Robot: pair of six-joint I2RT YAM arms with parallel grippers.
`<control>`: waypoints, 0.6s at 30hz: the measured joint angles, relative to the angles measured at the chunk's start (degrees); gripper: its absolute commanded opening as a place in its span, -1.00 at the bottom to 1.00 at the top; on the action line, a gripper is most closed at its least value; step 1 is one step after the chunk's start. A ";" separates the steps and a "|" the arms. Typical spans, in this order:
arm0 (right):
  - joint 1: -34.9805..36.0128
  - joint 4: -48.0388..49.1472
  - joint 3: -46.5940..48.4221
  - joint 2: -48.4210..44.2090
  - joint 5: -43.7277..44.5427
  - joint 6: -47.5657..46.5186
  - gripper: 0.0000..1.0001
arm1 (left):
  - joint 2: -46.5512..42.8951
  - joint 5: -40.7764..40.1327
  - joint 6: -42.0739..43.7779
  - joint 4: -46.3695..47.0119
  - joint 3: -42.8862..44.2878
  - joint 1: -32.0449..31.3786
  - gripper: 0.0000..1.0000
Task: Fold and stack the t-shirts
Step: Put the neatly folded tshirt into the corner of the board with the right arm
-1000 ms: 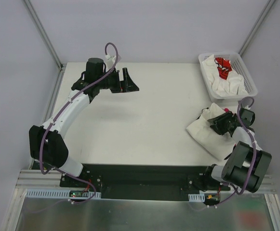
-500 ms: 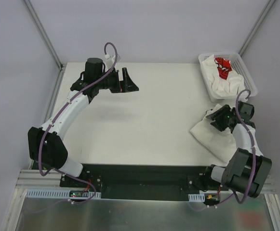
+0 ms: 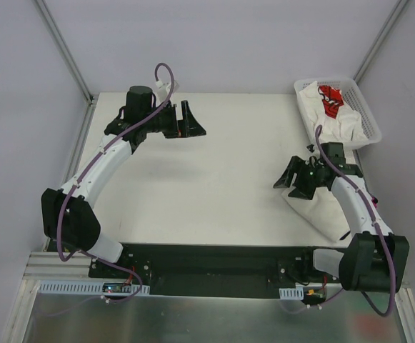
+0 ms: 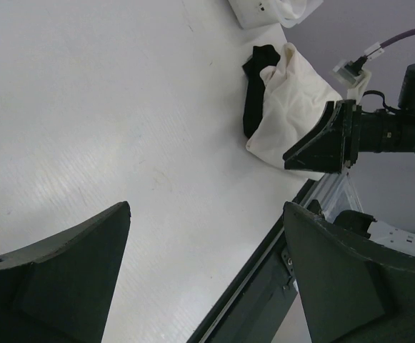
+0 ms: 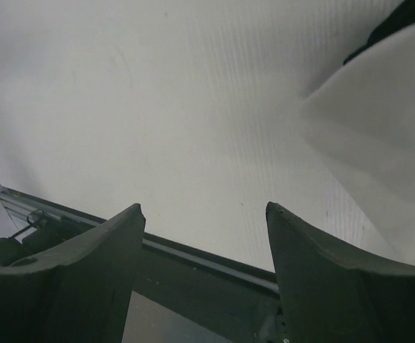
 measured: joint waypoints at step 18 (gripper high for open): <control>1.27 -3.08 -10.05 3.74 4.37 1.42 0.51 | 0.00 1.27 0.00 -0.02 0.00 0.00 0.74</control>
